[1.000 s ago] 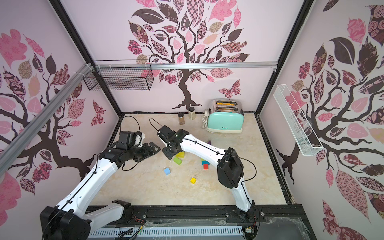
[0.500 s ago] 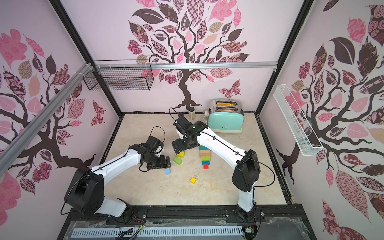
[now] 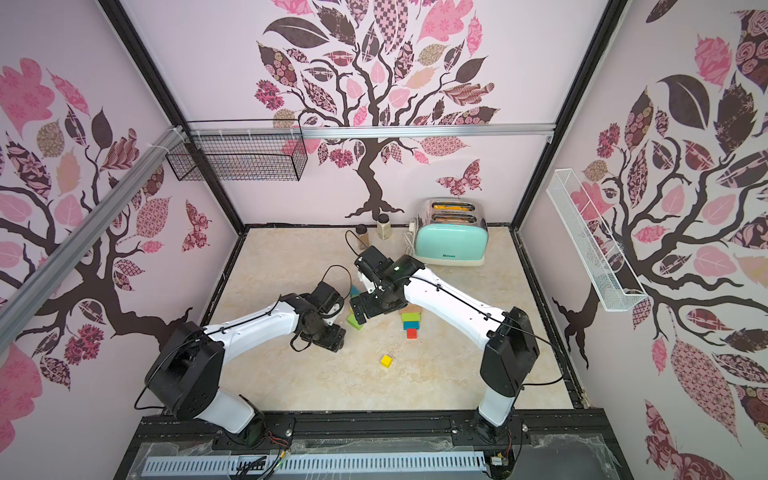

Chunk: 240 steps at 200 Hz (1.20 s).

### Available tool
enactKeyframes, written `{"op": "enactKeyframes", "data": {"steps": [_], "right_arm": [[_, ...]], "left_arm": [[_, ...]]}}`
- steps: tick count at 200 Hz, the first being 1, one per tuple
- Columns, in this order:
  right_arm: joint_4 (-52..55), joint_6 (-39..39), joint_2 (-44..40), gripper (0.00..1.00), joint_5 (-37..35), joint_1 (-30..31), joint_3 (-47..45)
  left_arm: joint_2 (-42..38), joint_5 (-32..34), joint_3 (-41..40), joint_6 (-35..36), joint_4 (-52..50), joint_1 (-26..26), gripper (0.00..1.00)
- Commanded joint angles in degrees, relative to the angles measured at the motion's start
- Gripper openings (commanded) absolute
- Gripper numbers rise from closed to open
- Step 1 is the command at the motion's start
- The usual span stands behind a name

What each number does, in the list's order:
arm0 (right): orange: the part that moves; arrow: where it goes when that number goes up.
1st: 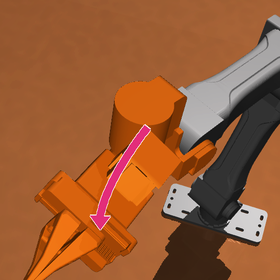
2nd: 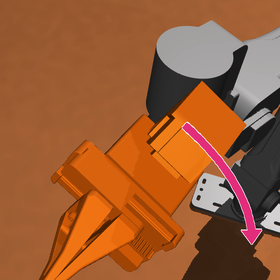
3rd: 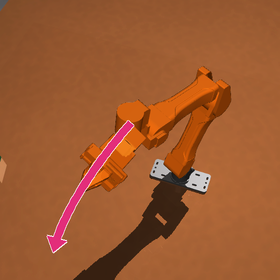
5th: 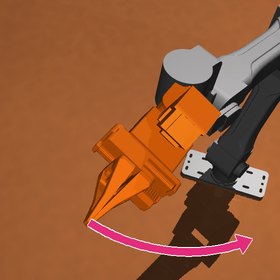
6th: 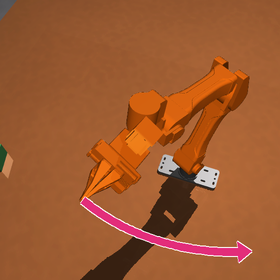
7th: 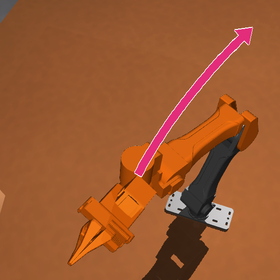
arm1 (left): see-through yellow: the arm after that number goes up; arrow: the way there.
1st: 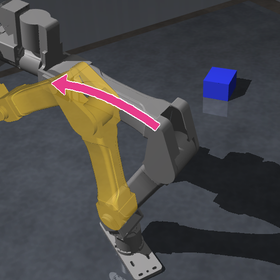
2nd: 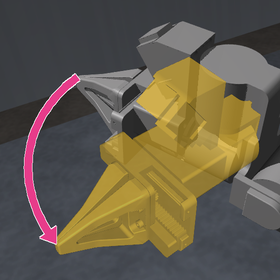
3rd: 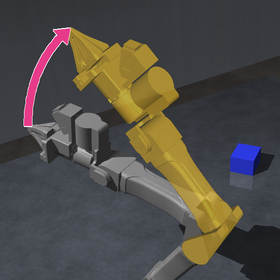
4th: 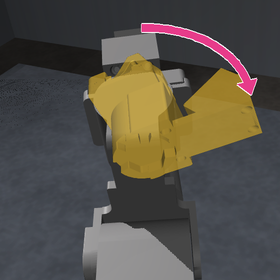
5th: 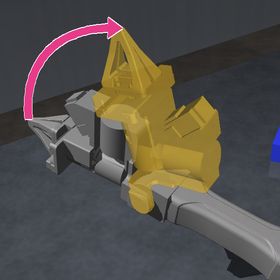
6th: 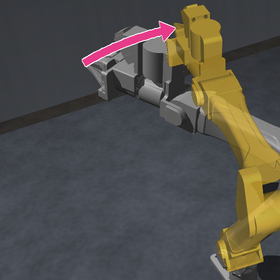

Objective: Assemble a carrot with building blocks
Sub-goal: Pick up the building block from the center of the board.

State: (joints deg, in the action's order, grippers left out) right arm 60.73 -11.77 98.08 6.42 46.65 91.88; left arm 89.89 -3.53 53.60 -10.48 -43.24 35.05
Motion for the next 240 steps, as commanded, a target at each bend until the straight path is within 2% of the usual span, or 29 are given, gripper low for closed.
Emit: {"op": "enactKeyframes", "data": {"steps": [1,11,42,112,176,240], "right_arm": [[-1.3,-0.4,-1.7,0.99,0.6,-0.1,0.0],[-1.3,-0.4,-1.8,0.99,0.6,-0.2,-0.1],[-1.3,-0.4,-1.9,0.99,0.3,-0.1,0.0],[-2.0,-1.2,-2.1,0.99,-0.4,-0.2,-0.7],[-1.8,-1.3,-2.9,0.99,-0.9,-0.1,-0.9],[-1.9,-1.0,-3.9,0.99,-1.0,-0.1,-2.4]], "left_arm": [[1.3,1.4,-0.2,1.6,0.4,0.1,0.68],[1.7,1.4,-0.3,1.4,0.4,0.2,0.62],[3.2,2.3,0.3,1.4,0.4,0.2,0.59],[3.8,0.9,1.3,0.1,0.4,0.5,0.29],[5.5,-2.9,4.1,-8.3,3.3,1.3,0.29],[10.8,-3.6,7.8,-11.8,4.7,2.9,0.29]]}}
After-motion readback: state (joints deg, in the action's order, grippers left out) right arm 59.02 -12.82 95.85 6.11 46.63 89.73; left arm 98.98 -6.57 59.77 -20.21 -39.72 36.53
